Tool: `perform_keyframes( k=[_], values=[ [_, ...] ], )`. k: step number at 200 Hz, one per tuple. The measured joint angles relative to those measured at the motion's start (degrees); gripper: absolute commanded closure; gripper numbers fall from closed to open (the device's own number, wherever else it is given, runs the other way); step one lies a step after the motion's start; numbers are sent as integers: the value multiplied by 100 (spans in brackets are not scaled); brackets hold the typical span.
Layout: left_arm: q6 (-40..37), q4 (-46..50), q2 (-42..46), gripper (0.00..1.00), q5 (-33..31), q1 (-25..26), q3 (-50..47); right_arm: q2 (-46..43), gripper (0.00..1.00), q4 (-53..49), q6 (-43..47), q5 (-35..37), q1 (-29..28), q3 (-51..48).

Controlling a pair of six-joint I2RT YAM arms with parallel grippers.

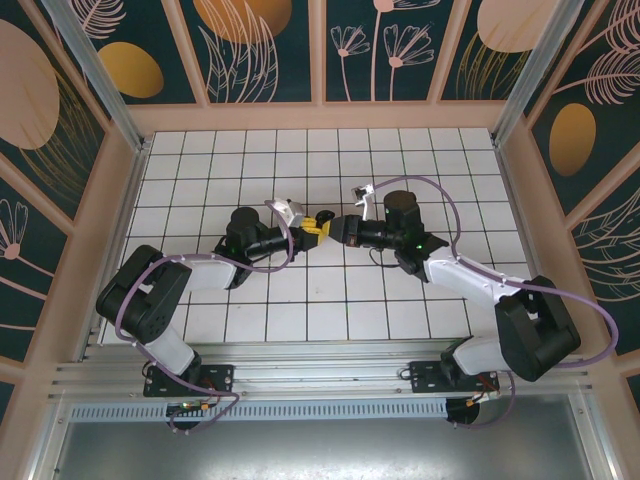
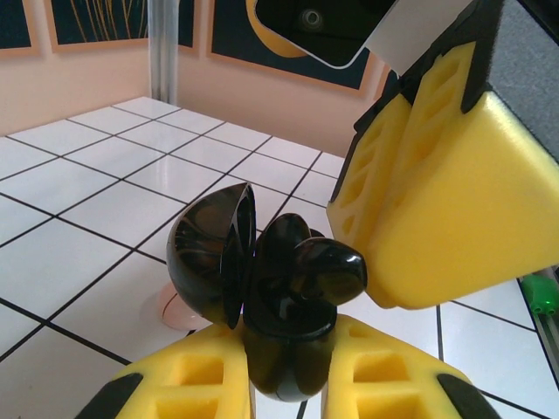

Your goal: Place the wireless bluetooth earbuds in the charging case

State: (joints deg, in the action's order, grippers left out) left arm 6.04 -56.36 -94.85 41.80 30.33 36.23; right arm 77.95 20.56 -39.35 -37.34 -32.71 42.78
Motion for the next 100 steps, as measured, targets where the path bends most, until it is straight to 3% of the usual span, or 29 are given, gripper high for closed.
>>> perform_keyframes(
  k=[53, 100],
  values=[
    [-2, 0, 0, 93, 0, 0, 0, -2, 78, -63, 31, 26, -2, 35],
    [-2, 4, 4, 93, 0, 0, 0, -380, 78, -216, 133, 127, 0, 35]
  ],
)
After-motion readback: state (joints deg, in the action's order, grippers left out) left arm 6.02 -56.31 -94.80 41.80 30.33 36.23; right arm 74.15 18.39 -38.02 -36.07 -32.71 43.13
